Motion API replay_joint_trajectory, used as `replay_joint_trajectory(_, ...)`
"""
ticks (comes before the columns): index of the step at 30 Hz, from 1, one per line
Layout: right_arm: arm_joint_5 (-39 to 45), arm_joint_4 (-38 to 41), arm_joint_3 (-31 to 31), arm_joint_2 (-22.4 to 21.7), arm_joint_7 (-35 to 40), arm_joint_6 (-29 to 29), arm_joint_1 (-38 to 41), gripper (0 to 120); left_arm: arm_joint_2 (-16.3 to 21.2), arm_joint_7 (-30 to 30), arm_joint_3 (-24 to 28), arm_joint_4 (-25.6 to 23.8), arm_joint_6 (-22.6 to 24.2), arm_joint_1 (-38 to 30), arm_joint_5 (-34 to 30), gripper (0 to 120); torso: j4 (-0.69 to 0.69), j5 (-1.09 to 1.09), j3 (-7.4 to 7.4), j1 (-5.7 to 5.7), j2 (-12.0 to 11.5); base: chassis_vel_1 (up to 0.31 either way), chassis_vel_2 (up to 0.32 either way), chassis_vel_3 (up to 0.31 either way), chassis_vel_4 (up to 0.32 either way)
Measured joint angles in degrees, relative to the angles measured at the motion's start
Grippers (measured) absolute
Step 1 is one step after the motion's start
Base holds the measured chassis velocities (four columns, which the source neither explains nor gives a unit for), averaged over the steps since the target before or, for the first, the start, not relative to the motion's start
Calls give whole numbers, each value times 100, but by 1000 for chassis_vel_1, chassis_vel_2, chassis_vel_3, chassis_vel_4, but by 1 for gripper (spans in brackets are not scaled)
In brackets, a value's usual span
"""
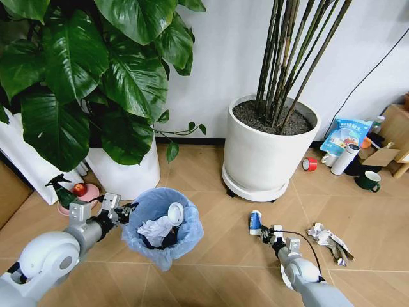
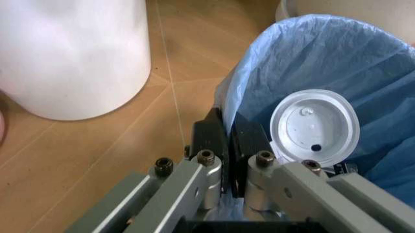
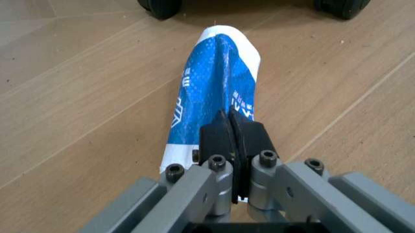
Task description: Pick up the trash bin and place the garbage on the floor into it.
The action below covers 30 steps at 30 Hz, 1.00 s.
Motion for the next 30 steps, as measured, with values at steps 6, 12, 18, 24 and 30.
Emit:
replay_joint_trajectory(6,57,410,77,-219,-52,28,-179,0,15,20,90,58,-6,-109,-5,0,1,1,0,0,0,0,0,0,0)
replay_joint_trajectory(12,126,1586,272,-844,-404,255,-847,0,186,90,719,344,-112,-798,-117,0,-1,0,0,0,0,0,0,0,0)
replay_joint_trajectory(18,547,2685,686,-1314,-949,460,-1520,0,82,151,1648,724,-236,-1688,-218,0,0,1,0,0,0,0,0,0,0)
replay_joint_trajectory(24,1334,3815,1099,-1656,-2195,952,-2008,0,-180,329,2309,1025,-402,-2286,-260,0,-1,2,0,0,0,0,0,0,0)
replay_joint_trajectory(30,1611,4167,1079,-1754,-2635,1076,-1885,0,-335,407,2456,1097,-509,-2533,-441,0,0,2,0,0,0,0,0,0,0)
